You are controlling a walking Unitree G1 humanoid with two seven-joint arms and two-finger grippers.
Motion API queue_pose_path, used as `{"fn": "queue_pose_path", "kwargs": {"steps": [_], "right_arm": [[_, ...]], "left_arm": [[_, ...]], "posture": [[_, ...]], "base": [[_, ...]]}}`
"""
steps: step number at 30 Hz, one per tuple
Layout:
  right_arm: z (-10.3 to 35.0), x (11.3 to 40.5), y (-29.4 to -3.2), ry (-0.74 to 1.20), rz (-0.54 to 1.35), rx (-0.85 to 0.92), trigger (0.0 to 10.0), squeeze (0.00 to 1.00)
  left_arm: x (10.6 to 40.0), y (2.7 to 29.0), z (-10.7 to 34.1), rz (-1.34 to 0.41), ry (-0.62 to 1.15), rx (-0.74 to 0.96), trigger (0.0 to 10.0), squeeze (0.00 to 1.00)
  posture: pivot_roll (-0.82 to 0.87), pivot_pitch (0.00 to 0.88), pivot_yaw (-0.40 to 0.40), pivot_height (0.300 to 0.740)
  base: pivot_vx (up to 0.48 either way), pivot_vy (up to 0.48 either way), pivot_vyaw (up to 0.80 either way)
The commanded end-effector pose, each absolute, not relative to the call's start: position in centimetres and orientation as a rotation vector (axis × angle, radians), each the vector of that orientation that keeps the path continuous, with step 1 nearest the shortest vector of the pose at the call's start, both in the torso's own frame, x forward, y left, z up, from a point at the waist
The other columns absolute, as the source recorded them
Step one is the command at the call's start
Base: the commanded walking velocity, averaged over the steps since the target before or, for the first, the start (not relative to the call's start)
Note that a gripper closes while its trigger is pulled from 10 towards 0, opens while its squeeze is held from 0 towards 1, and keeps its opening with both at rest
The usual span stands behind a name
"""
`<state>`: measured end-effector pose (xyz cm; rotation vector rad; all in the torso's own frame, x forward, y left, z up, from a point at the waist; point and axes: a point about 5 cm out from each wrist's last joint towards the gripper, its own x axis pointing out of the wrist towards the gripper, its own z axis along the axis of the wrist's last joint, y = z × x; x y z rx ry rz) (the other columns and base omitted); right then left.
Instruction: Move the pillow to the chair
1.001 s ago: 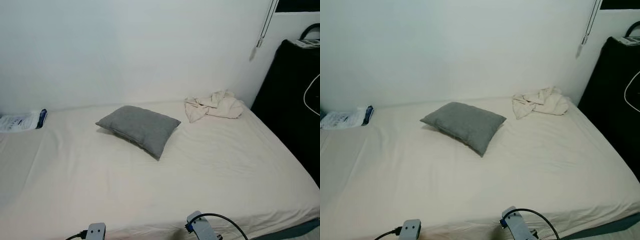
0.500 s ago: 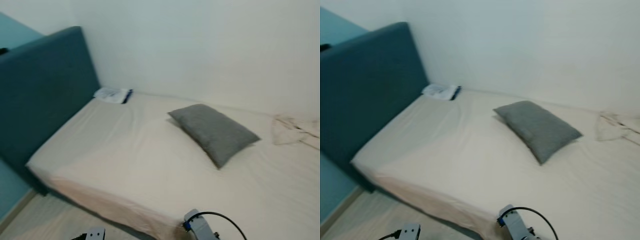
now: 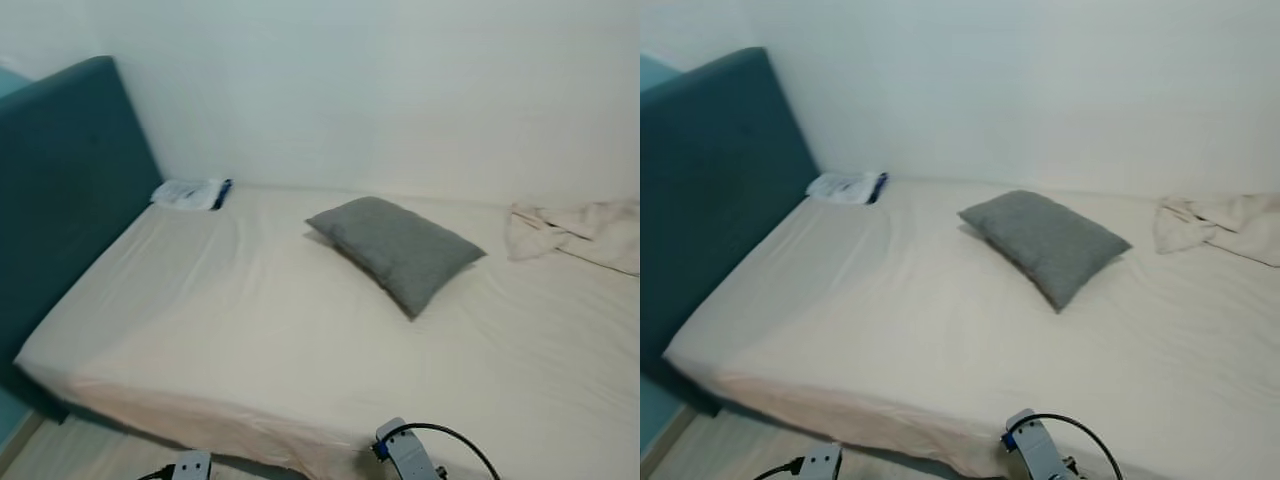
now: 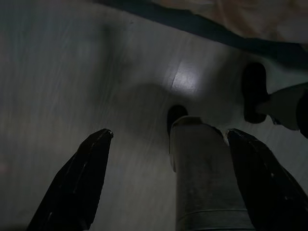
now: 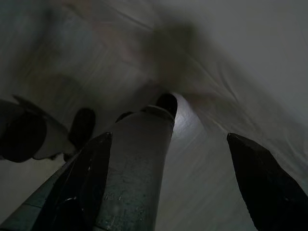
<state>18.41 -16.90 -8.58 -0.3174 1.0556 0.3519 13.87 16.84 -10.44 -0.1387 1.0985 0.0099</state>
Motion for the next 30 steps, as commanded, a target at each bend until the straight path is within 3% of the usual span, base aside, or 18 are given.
{"fn": "queue_pose_path", "kwargs": {"steps": [1, 22, 30], "right_arm": [[-8.98, 17.6, -16.84, 1.09, 0.35, -0.309, 10.0, 0.0], [-8.95, 17.67, -16.86, 1.082, 0.349, -0.316, 10.0, 0.0], [-8.91, 17.75, -16.8, 1.076, 0.351, -0.321, 10.0, 0.0]], "left_arm": [[13.73, 17.03, -10.48, 0.012, 1.106, -0.131, 10.0, 0.0], [14.06, 16.98, -10.37, 0.006, 1.1, -0.121, 10.0, 0.0], [14.11, 16.95, -10.36, 0.002, 1.099, -0.121, 10.0, 0.0]], "posture": [[-0.23, 0.039, 0.049, 0.74], [-0.23, 0.03, 0.043, 0.74], [-0.24, 0.03, 0.044, 0.74]], "base": [[0.0, 0.0, -0.8], [0.0, 0.0, -0.8], [0.0, 0.0, 0.0]]}}
